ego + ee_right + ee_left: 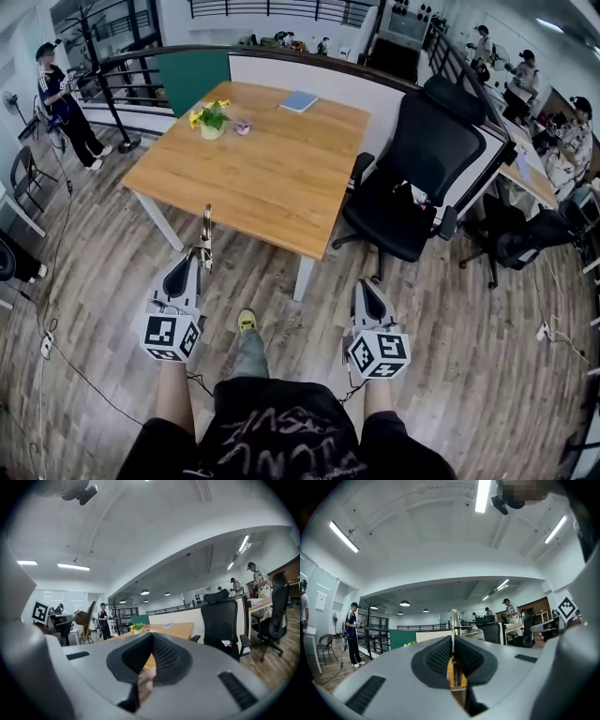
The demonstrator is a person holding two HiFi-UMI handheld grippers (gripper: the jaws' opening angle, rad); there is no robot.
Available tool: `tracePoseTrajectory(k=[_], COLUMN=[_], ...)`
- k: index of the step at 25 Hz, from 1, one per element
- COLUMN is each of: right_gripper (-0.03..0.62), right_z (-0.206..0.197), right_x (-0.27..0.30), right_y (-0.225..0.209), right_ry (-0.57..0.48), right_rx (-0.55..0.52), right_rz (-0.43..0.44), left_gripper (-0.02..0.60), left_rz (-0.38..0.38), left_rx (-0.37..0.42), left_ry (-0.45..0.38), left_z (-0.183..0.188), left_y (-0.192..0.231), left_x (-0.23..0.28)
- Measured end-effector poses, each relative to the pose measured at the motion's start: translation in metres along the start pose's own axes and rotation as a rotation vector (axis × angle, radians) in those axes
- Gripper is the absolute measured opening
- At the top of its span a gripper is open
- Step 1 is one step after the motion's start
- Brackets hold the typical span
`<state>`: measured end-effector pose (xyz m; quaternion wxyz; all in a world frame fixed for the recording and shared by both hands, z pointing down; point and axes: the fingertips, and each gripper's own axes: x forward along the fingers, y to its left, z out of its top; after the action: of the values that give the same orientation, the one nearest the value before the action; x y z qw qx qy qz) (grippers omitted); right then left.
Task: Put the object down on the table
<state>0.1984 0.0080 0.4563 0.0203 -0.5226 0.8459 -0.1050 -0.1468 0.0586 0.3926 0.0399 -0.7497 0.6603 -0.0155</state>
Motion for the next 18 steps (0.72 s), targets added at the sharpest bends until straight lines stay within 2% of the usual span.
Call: tracePoseTrajectory(k=[18], right_gripper=[0.005], right_z=[0.014], right_x=[0.206], right_y=[0.014], right_ry=[0.052], right_rx=[-0.022], right_rz=[-0.084], left_gripper=[0.017], left_rz=[-0.077], left_rx=[-0.112], left_ry=[0.082], left_z=[-0.053], left_y=[0.120], left_x=[0.184])
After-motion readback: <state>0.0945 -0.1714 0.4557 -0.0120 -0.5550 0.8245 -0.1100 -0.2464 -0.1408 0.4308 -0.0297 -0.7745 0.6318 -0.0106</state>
